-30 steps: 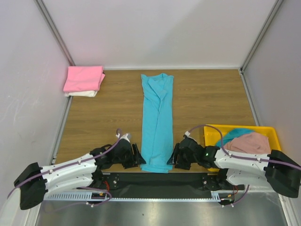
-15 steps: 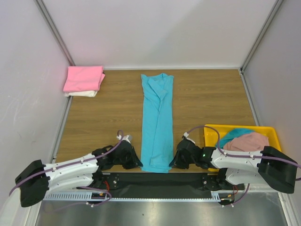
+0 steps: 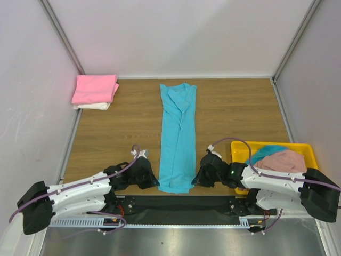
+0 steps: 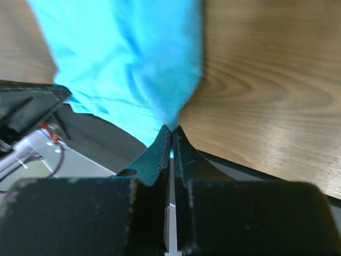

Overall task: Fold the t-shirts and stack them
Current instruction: Fold the tshirt

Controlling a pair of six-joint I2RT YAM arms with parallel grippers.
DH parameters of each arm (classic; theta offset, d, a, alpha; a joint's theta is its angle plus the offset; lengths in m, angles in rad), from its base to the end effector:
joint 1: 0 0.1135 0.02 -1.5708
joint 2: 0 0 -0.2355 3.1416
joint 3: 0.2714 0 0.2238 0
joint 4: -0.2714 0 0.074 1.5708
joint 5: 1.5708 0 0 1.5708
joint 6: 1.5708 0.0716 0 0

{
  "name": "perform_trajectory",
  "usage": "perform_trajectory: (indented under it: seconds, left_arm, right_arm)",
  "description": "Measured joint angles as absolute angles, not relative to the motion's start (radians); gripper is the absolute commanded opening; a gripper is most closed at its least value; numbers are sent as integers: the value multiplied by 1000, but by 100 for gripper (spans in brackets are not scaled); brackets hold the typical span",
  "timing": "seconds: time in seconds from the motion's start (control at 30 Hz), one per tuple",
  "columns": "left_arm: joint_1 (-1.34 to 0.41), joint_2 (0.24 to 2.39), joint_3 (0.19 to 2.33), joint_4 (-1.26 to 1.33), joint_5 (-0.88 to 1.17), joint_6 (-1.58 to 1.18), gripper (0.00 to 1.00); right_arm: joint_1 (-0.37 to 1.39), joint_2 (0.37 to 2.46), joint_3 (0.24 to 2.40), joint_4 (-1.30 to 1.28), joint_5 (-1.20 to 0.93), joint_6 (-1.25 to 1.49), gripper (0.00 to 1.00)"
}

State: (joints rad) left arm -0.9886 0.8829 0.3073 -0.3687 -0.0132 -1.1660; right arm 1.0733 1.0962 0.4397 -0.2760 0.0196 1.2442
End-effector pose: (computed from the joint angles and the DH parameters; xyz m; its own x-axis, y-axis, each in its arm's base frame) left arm 0.0939 -0.1409 0.1105 -0.9392 -0.2448 -0.2407 -0.0822 0.8410 -0.5347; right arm 0.0998 0.1808 0.1220 -0.9498 0.2352 -0.2061 0.0829 0.8248 0.5593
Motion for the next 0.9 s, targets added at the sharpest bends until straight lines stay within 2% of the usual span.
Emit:
perform_trajectory:
  seconds: [0.23, 0.53, 0.9]
  left_arm:
    - [-976, 916, 455, -432, -62, -1120, 0]
    - [-822, 1097, 669, -443, -53, -989, 0]
    - [-715, 1310, 894, -404, -43, -878, 0]
  right_arm:
    - [942, 1093, 507, -292, -15, 1166, 0]
    - [724, 1124, 657, -347, -108, 1011, 0]
    - [457, 1345, 864, -338, -277, 801, 0]
